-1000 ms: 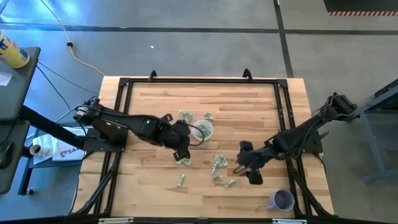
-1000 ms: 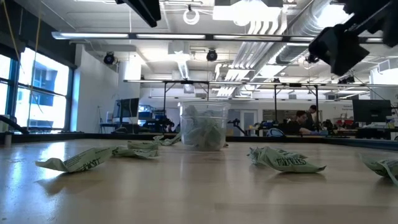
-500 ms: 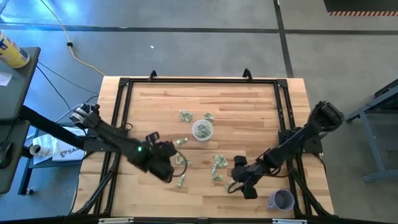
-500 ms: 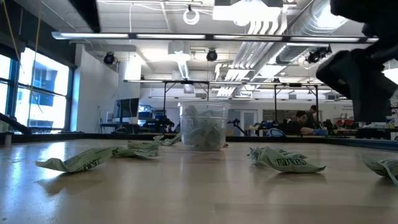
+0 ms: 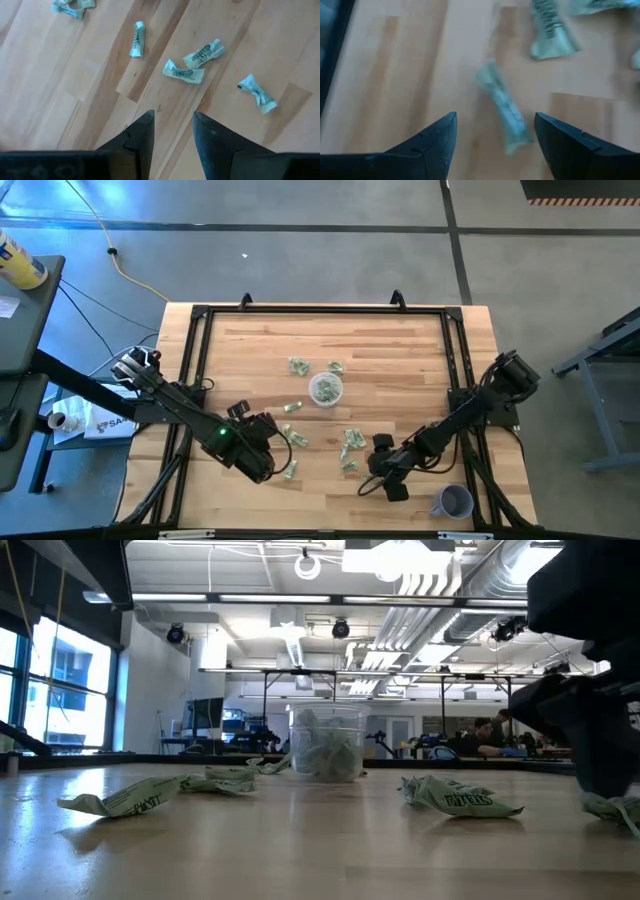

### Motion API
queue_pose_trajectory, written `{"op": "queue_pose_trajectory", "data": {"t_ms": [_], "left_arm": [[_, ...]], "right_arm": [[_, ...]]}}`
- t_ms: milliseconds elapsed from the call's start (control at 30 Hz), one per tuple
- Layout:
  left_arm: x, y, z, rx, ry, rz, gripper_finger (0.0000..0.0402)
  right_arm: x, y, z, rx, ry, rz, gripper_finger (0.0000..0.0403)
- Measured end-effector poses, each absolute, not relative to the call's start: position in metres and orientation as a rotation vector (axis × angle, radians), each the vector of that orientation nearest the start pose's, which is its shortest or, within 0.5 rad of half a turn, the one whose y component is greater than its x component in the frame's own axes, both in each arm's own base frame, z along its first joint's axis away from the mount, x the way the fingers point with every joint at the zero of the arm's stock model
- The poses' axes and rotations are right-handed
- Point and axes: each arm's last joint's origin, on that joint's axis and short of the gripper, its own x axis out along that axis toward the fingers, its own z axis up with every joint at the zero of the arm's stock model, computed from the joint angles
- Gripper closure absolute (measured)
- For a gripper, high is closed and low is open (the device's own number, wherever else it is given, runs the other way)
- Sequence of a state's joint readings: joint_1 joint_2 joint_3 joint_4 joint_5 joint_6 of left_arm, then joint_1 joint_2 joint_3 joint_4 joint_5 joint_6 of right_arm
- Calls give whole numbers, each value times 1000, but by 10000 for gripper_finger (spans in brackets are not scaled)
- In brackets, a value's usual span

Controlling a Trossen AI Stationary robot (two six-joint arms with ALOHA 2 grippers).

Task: Pick and place Stevia / Truvia into bins
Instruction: Put the white stevia packet into the transparent container

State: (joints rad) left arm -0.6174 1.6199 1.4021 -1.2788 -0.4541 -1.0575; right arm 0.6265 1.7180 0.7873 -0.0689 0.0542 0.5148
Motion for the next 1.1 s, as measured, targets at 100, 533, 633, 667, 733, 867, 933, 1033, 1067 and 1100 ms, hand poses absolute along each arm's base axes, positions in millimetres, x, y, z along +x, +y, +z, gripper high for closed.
{"op": "queue_pose_trajectory", "data": {"t_ms": [100, 533, 633, 667, 733, 867, 933, 1033, 1067, 1100], "left_arm": [[246, -159, 279, -154, 1151, 518, 234], [248, -160, 279, -175, 1140, 501, 234], [248, -160, 279, -180, 1139, 504, 234], [248, -160, 279, -184, 1138, 506, 234], [248, -160, 279, -196, 1134, 513, 234], [255, -156, 280, -249, 1109, 516, 234], [260, -153, 280, -276, 1090, 520, 234], [265, -149, 281, -299, 1072, 529, 234], [266, -148, 281, -299, 1059, 536, 234], [266, -148, 281, -297, 1040, 548, 234]], "right_arm": [[249, 180, 119, 125, 1061, 273, 178], [253, 168, 116, 55, 1073, 226, 393], [260, 164, 125, 100, 1096, 185, 386], [263, 162, 131, 104, 1099, 179, 389], [270, 158, 153, 84, 1071, 184, 397], [283, 140, 213, 19, 972, 146, 395], [292, 122, 239, -3, 927, 104, 399], [309, 83, 266, 10, 866, -30, 398], [315, 68, 268, 31, 865, -71, 397], [321, 53, 268, 59, 870, -99, 397]]}}
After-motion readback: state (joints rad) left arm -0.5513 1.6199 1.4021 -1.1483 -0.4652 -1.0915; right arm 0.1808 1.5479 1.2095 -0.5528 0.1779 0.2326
